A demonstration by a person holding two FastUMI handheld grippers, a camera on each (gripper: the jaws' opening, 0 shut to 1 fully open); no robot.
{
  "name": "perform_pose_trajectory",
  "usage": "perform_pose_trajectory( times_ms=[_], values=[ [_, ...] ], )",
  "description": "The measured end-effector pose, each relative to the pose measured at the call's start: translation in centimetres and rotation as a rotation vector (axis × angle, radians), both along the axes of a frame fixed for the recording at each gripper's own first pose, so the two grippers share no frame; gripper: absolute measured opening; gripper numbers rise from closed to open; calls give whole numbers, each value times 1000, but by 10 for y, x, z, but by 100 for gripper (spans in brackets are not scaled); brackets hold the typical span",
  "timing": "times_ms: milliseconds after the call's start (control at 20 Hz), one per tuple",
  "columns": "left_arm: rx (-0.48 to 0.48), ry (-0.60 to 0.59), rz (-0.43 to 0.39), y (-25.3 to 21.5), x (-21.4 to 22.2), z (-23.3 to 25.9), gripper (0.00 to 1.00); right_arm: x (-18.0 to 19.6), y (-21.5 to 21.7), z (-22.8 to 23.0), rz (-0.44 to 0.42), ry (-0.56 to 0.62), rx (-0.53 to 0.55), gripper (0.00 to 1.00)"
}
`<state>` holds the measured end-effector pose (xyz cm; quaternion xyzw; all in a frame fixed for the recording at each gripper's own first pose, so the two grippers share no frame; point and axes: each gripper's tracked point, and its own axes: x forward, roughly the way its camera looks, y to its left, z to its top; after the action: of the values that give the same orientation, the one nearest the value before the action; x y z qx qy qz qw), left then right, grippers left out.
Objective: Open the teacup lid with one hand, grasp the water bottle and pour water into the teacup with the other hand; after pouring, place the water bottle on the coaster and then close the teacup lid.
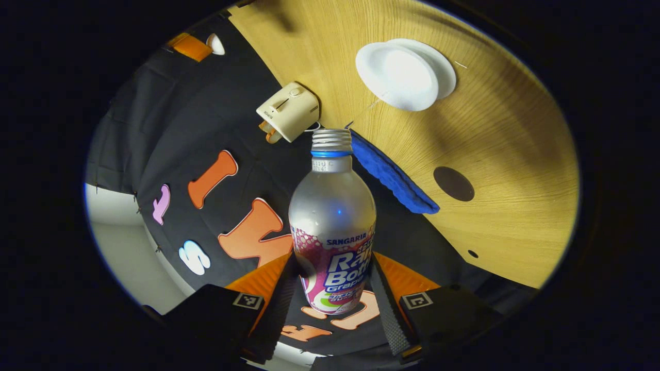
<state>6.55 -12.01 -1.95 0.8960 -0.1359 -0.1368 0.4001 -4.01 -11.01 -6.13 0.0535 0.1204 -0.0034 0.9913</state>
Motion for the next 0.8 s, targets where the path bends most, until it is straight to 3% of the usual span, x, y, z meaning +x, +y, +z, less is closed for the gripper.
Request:
perform_pose_trajectory(
  times_ms=[200,450,600,800],
  values=[
    [-22,26,-4,0,0,-16,80,1,9,1,14,2,-9,19],
    [-109,74,-7,-1,-4,-34,86,4,22,2,37,9,-20,19],
    [-266,116,33,6,1,-29,78,8,30,5,47,10,-20,19],
    [-502,121,88,16,7,-10,82,15,39,12,46,1,-23,19]
  ],
)
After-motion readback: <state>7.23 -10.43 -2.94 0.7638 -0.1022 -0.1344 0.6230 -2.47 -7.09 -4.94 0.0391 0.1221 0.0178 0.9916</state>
